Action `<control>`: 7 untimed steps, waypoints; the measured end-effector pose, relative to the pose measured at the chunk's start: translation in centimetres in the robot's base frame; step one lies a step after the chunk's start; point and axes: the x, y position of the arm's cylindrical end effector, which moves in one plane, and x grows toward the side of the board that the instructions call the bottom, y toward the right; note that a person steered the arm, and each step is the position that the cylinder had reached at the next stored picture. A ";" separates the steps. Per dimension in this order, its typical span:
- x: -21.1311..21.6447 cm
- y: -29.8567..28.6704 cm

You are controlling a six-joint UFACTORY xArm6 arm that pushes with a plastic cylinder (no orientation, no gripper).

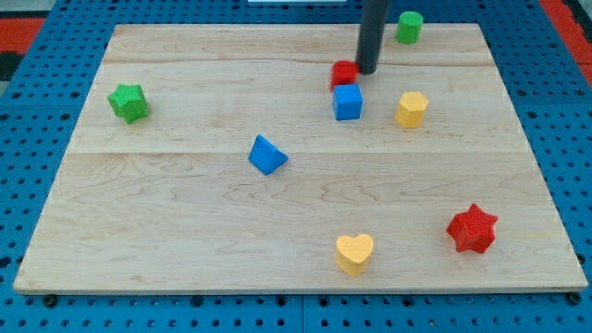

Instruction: Move the green star towards the top left of the board

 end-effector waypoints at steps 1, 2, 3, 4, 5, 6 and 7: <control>5.3 -3.6; 5.9 -10.7; 6.4 -16.9; 11.6 -23.1; 12.5 -29.4; 9.1 -30.9; 6.3 -30.5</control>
